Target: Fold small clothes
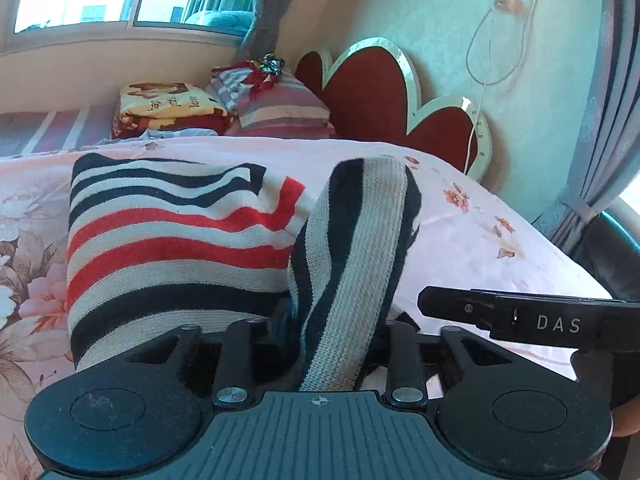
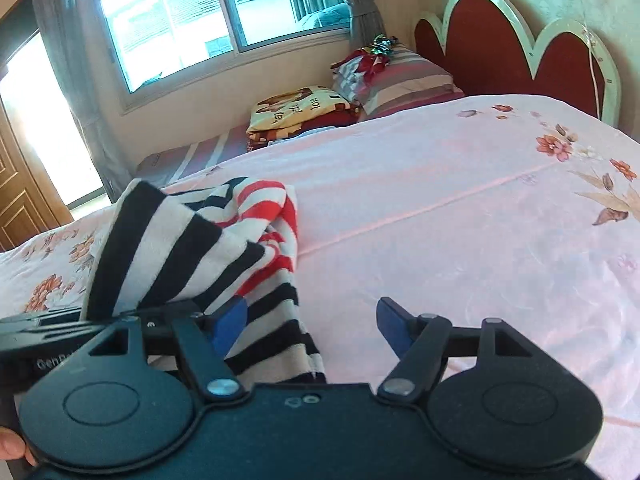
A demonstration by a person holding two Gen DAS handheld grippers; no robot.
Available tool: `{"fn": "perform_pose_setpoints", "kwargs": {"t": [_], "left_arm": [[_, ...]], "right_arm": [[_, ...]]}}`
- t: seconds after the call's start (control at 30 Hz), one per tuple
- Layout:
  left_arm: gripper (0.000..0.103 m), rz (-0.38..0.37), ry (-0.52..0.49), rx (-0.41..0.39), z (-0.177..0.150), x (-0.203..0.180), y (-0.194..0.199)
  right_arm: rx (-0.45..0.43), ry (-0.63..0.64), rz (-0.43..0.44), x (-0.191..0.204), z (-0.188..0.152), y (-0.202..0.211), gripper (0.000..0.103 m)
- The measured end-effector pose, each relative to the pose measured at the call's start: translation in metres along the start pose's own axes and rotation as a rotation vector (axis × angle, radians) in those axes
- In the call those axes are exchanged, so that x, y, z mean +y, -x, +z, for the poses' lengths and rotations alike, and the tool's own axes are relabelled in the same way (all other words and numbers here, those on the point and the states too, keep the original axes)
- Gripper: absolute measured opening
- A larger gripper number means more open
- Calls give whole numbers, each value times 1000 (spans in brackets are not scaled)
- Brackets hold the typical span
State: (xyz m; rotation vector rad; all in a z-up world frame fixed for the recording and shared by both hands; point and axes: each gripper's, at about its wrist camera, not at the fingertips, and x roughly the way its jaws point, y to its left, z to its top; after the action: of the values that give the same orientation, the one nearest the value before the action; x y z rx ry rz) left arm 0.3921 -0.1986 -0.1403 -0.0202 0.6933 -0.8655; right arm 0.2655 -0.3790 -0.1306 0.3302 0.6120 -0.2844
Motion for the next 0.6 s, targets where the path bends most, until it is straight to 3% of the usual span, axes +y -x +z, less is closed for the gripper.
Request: {"fn": "perform_pose_setpoints", "kwargs": {"t": [0.03,0.1,0.23,0.47,0.6], "left_arm": [[78,-24,0,-1,4,-4,6],[91,-18,-16,-18,7,-14,21],[91,-8,-23,-52,5,-14,45],[91,204,114,-86,-7,45,71],[91,227,138,-42,-18,61,58]], "right_arm": [[-4,-8,3,-4,1,3,71],[-14,-18,7,-8,4,7,71],[-33,-72,53,-16,13,20,72],[72,-278,244,-26,21,20,74],[49,-335,279,-24,25,29,82]]}}
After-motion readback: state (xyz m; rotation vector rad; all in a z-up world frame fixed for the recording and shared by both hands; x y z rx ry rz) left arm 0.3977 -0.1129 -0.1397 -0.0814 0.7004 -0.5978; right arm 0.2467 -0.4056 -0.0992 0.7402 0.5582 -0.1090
